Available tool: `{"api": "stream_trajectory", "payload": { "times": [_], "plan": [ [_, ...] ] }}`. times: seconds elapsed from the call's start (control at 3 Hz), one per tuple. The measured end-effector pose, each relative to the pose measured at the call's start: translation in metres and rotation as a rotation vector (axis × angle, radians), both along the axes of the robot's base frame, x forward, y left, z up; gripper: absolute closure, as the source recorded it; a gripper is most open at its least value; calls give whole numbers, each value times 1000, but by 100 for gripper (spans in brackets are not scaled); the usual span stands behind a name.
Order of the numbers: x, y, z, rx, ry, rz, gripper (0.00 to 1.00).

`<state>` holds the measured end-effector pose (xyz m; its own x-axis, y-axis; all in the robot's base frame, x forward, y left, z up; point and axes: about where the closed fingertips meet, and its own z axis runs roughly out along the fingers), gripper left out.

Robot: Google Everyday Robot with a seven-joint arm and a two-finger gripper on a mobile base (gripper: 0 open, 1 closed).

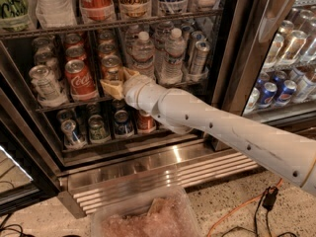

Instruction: Pick orange can from middle shelf of fridge

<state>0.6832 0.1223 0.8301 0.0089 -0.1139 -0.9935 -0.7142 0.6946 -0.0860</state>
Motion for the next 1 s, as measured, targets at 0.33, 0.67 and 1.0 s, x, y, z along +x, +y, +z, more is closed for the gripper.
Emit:
{"api": "stream_trajectory", "payload": {
  "times": [0.33,0.67,1.0],
  "plan": [
    [2,7,1,2,-6,17,61],
    [3,10,0,-1,-8,27,84],
    [2,11,-2,-10,-9,41,100]
  ]
}}
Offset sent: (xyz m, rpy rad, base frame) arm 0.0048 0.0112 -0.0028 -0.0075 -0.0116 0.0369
